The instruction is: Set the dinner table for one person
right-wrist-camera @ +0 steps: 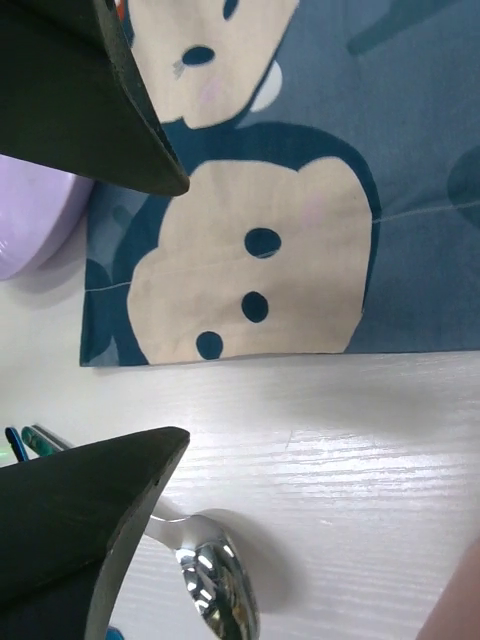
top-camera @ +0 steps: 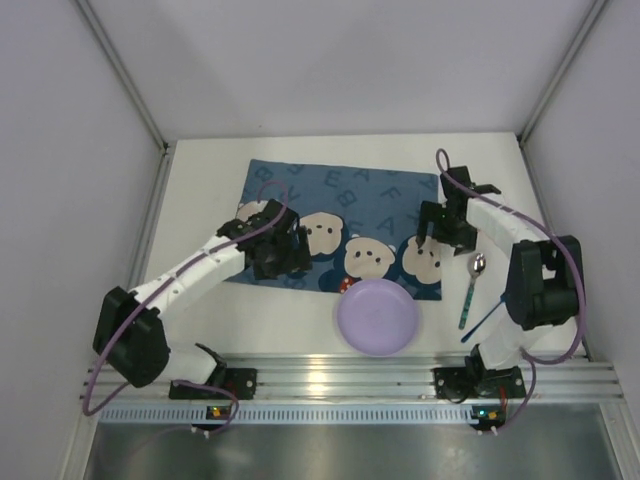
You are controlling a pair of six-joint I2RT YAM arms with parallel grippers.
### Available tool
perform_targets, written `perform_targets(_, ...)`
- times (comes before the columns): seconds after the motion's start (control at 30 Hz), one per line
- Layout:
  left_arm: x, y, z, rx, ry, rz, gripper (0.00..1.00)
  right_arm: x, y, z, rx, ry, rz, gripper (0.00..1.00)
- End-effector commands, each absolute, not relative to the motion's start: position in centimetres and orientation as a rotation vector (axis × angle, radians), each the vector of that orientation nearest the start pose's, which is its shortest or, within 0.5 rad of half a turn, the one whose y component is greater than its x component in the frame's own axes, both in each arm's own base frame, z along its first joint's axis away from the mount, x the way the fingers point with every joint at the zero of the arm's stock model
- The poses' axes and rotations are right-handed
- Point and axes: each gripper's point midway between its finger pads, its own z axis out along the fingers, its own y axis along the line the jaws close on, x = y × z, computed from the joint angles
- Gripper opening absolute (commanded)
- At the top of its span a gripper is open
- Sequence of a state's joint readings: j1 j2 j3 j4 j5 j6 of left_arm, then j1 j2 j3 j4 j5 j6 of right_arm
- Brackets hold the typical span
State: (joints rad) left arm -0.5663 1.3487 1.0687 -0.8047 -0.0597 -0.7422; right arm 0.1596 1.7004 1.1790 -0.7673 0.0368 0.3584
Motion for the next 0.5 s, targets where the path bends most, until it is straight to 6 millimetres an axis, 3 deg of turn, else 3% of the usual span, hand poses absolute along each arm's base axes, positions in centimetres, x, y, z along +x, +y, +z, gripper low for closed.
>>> perform_targets(0.0, 23.5, -20.8, 9.6, -0.125, 2.746, -0.388, 0.94, 32.3, 6.3, 9.5, 0.300, 2.736, 0.108, 1.00)
perform_targets(0.23, 21.0, -28.0, 6.8, 0.207, 2.793, -0.539, 0.93, 30.3, 8.5, 15.1, 0.235, 2.612, 0.268, 1.00)
perform_targets(0.33, 20.3, -30.7, 5.7, 0.281, 2.812, -0.603, 0.91, 29.0, 8.5, 16.9, 0.233, 2.570, 0.297, 1.00)
perform_targets(0.47, 19.6, -32.8, 3.7, 0.328, 2.854, -0.576, 0.84, 27.6, 7.9, 18.2, 0.225, 2.540, 0.286, 1.00)
